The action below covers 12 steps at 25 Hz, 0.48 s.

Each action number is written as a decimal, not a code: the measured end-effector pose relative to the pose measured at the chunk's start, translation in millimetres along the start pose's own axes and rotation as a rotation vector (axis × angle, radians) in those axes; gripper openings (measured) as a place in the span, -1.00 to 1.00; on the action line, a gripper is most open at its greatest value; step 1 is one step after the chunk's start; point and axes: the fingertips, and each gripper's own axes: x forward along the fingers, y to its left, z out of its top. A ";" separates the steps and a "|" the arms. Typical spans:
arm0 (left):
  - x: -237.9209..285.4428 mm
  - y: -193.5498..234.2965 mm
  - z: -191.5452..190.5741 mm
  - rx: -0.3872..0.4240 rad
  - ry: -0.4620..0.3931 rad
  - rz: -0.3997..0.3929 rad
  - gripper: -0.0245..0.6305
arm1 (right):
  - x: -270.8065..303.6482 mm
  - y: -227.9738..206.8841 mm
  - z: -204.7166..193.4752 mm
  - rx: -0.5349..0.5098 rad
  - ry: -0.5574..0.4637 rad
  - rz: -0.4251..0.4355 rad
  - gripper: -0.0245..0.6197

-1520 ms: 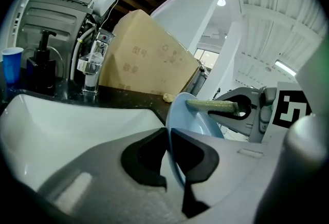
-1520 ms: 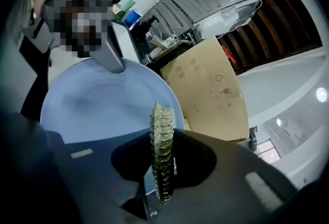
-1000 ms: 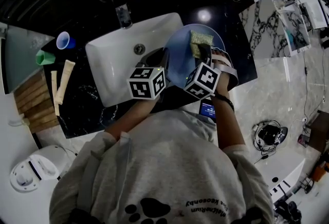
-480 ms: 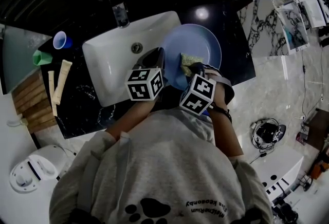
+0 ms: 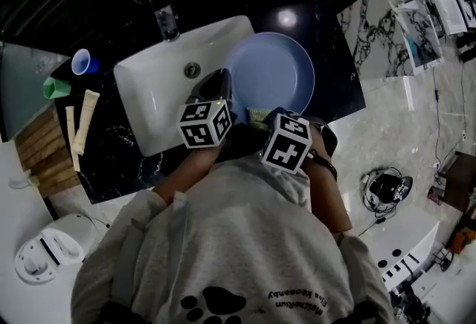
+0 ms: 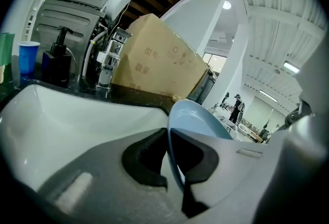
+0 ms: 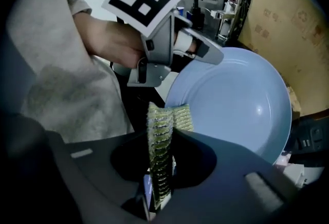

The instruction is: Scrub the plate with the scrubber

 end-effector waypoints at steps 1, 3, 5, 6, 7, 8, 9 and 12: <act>0.0 0.5 -0.4 -0.001 0.000 0.002 -0.87 | -4.3 1.1 2.0 0.005 -0.014 0.012 -0.70; -0.3 1.6 -1.2 -0.003 -0.001 0.007 -0.87 | -16.7 -1.6 6.2 0.012 -0.048 0.004 -0.70; -1.0 1.3 -1.3 -0.002 -0.001 0.008 -0.87 | -39.8 -14.1 8.0 0.020 -0.077 -0.081 -0.71; -1.6 0.8 -1.2 -0.001 0.000 0.007 -0.87 | -56.2 -25.1 7.0 0.021 -0.082 -0.166 -0.71; -2.1 0.5 -1.2 0.000 0.001 0.007 -0.87 | -75.2 -38.9 5.9 0.021 -0.088 -0.273 -0.71; -2.7 0.6 -1.0 -0.001 0.001 0.007 -0.87 | -95.4 -54.3 5.2 0.022 -0.098 -0.388 -0.71; -3.2 1.4 -0.9 -0.001 0.000 0.008 -0.87 | -115.0 -70.2 4.6 0.023 -0.112 -0.504 -0.70; -3.9 5.0 0.1 -0.007 -0.004 0.014 -0.87 | -155.5 -115.4 -1.4 0.010 -0.120 -0.828 -0.70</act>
